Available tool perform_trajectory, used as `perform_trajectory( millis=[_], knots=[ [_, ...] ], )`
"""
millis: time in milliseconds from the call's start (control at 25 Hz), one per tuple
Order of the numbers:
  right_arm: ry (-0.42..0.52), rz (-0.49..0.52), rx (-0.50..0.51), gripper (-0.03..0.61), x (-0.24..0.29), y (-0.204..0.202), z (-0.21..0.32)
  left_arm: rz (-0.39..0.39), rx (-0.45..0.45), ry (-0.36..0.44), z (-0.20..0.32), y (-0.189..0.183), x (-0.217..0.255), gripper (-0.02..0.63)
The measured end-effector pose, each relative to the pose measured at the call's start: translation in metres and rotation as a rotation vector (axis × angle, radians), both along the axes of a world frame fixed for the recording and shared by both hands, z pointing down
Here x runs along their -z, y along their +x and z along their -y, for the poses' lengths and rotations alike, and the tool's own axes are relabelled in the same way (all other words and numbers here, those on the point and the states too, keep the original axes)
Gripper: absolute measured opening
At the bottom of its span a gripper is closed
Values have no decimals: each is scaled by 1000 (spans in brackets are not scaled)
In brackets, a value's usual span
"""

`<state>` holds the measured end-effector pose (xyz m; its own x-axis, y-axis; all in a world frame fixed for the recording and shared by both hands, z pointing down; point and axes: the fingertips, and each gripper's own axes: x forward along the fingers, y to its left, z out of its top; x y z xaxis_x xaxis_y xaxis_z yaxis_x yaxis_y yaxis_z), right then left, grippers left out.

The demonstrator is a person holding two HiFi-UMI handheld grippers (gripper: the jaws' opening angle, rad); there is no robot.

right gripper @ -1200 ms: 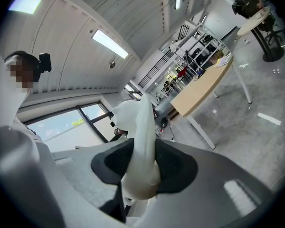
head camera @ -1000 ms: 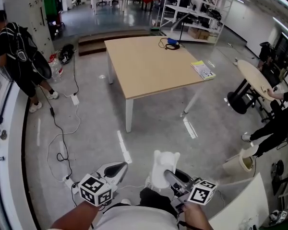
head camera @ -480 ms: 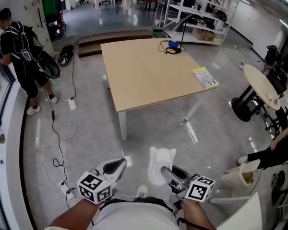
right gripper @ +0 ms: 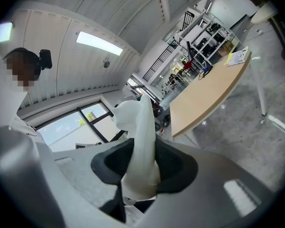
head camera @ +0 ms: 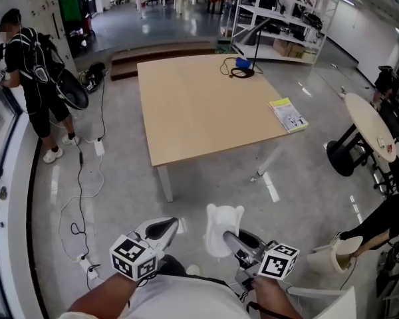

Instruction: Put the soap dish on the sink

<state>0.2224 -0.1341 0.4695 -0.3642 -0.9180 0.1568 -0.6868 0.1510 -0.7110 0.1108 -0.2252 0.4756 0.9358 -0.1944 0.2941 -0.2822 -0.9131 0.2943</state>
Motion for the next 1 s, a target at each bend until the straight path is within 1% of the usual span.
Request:
perform_trajectory(
  millis=[200, 360, 480, 680, 840, 1000],
  knots=[
    [-10, 22, 6, 141, -5, 15, 20, 20, 30, -7, 17, 7, -5, 5],
    [-17, 22, 10, 141, -10, 29, 42, 32, 31, -10, 36, 17, -11, 5],
    [-26, 32, -12, 141, -15, 44, 62, 42, 27, -16, 56, 26, -16, 5],
    [-46, 33, -35, 141, -11, 69, 98, 56, 39, -21, 105, 48, -16, 6],
    [-88, 27, -24, 141, -15, 86, 138, 45, 31, -36, 146, 72, -15, 6],
    [-145, 32, -7, 141, -33, 104, 181, 33, 35, -42, 187, 92, -22, 6]
  ],
)
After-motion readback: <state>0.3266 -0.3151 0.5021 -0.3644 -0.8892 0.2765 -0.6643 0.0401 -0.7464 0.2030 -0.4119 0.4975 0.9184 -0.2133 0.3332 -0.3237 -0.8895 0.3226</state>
